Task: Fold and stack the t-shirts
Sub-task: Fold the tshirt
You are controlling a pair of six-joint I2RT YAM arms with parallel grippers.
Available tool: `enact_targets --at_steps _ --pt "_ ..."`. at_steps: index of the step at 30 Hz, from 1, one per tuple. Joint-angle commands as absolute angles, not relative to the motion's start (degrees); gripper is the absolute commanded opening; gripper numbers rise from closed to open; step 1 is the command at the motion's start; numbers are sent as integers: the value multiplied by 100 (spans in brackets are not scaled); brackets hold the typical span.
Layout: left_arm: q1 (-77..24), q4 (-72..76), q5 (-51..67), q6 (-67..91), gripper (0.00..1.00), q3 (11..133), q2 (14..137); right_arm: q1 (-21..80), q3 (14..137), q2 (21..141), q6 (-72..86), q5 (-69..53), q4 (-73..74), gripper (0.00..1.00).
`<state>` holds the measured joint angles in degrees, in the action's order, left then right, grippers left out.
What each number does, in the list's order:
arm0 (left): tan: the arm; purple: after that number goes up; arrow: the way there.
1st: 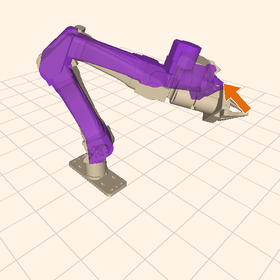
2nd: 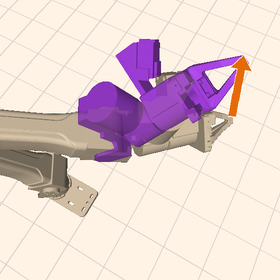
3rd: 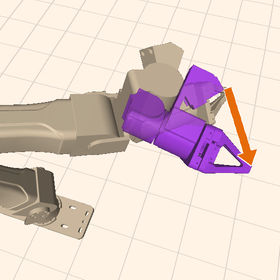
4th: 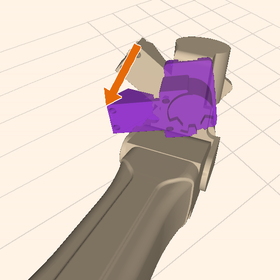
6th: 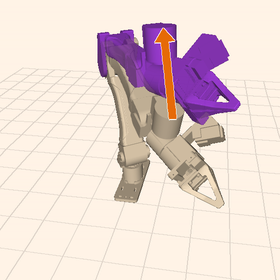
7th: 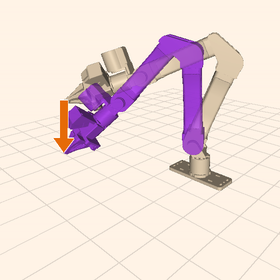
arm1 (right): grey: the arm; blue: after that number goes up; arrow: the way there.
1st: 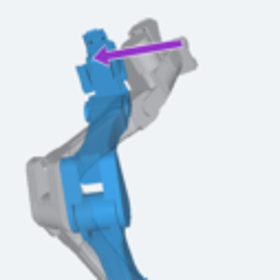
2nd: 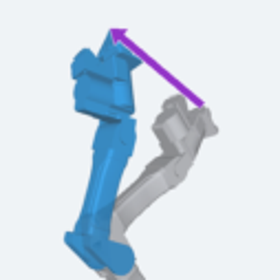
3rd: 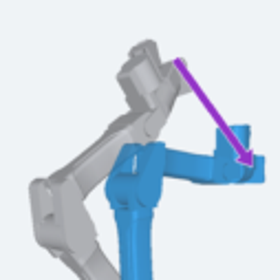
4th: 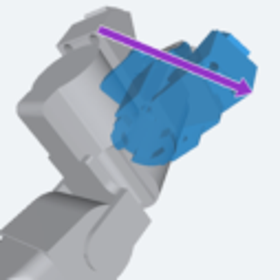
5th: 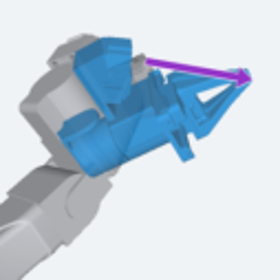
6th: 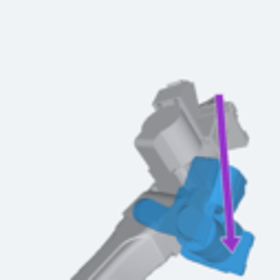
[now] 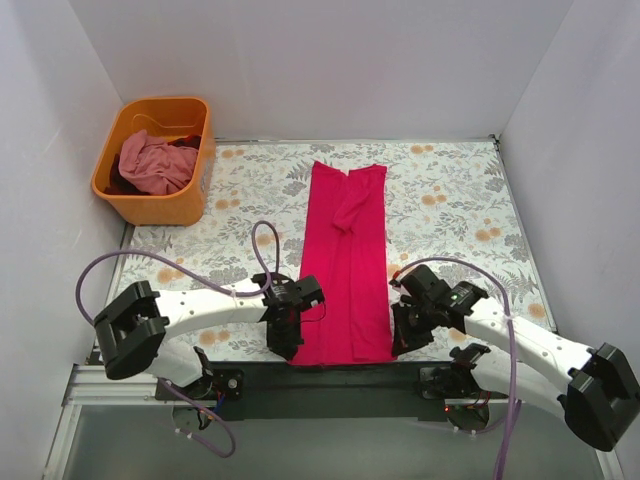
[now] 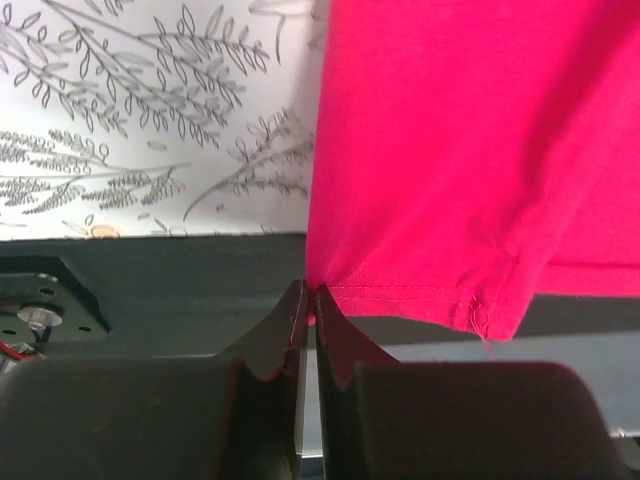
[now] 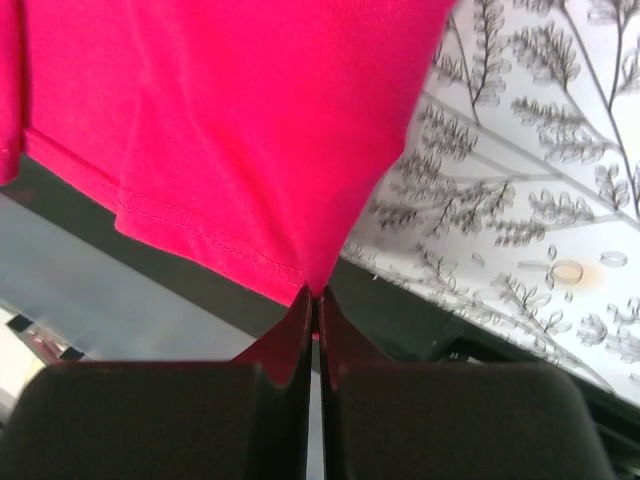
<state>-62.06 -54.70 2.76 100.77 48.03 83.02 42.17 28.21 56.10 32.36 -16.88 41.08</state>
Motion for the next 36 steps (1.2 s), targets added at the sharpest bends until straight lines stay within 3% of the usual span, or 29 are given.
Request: enact_targets --at_steps 1,5,9,15,26,36 --pt "-6240 -5862 334 10205 0 4869 7875 4271 2979 5239 3604 -1644 4702 1" --pt "-5793 -5600 334 9538 0 5465 8181 4071 3576 5633 3341 -961 4693 1" --pt "-4697 -5379 71 8756 0 6265 8683 3420 4489 6291 2831 -212 4483 1" --pt "-3781 -4589 -350 7964 0 7382 9622 2435 5421 7090 2198 -246 3455 1" --pt "-3270 -3270 -721 7198 0 8050 10660 1881 6310 8559 1617 -835 2444 1" --pt "-3076 -2945 -879 6996 0 8288 10872 1740 6556 8938 1398 -958 2110 1"
